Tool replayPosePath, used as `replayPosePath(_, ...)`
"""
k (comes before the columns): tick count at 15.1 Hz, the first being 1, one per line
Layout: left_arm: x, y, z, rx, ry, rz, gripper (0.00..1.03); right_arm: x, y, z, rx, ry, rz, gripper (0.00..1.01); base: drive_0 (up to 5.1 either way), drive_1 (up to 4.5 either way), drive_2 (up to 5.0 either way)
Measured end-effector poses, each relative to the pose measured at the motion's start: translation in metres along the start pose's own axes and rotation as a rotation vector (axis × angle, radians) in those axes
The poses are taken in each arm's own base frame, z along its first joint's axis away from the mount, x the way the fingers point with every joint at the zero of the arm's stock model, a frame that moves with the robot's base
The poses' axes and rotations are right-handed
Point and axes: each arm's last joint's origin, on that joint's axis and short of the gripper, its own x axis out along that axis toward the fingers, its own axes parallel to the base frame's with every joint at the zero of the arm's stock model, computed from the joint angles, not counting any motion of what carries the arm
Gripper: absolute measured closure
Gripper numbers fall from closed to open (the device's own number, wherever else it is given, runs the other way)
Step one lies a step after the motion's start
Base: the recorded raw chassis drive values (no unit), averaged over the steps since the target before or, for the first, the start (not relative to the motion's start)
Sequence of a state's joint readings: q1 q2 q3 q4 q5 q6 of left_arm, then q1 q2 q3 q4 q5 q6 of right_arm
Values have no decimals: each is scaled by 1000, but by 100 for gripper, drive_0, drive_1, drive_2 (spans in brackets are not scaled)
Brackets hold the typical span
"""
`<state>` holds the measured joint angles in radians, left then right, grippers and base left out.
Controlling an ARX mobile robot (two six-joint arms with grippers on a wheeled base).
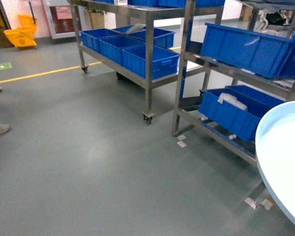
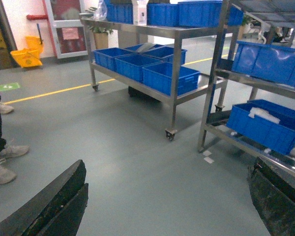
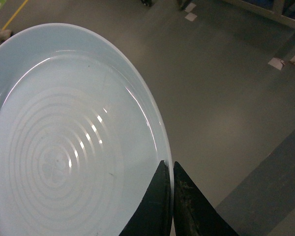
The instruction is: Place blue tray on left shelf second layer neatly
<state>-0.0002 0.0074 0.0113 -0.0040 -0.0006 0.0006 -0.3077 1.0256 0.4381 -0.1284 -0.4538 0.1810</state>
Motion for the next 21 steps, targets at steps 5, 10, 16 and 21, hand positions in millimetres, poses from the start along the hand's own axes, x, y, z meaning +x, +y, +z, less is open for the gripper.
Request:
replayPosePath(5, 0, 0, 0, 0, 0, 0, 5, 0, 0, 0, -1, -1, 0, 99, -176, 179, -531)
replayPosePath(10, 0, 0, 0, 0, 0, 1, 5, 0, 0, 0, 0, -1, 0, 99, -177, 192, -547)
replayPosePath(16, 0, 0, 0, 0, 4, 0, 5, 0, 0, 0, -1, -1, 0, 99, -176, 216, -567)
replayPosePath(21, 0, 0, 0, 0, 0, 0, 5, 0, 0, 0, -1, 0, 0, 99, -169, 79, -417)
